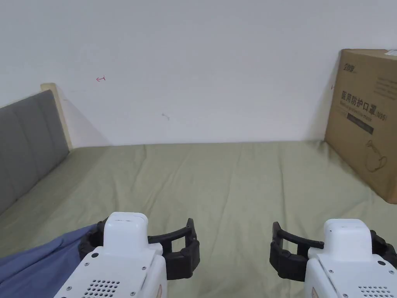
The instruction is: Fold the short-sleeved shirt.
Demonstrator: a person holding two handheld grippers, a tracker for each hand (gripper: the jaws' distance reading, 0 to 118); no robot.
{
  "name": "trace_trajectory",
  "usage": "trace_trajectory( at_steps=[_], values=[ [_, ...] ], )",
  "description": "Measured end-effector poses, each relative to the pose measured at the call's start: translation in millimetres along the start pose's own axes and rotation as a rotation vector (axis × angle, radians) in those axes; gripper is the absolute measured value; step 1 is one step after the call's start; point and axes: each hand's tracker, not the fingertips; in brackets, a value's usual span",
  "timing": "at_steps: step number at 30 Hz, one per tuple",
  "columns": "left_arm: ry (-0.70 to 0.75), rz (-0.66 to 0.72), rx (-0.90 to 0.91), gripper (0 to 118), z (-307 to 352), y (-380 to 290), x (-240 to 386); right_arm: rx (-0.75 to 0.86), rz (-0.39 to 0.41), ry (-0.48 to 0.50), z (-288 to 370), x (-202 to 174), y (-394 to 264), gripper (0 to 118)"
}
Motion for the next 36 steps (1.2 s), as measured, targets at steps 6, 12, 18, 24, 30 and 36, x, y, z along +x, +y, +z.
trace_trajectory(
  at_steps=[6,12,18,24,30,36],
  values=[
    [-0.047,0.183,0.043,118,-3,13,-10,0.046,0.13,-0.04,-7,-17,25,118],
    [-0.088,0.812,0.128,118,-2,-17,-53,0.149,0.877,-0.081,-8,-73,12,118],
    [0.032,1.204,0.107,118,-9,-69,-78,0.141,1.284,0.012,-8,-104,-39,118],
    [0.021,0.779,0.068,118,-10,-25,-64,0.041,0.756,0.051,-12,-89,1,118],
    [0.018,0.049,0.11,118,-4,22,-10,0.036,0.111,-0.092,-12,-30,35,118],
    [0.027,-0.027,0.08,118,-7,11,5,-0.03,-0.008,-0.091,-6,-13,17,118]
  ],
)
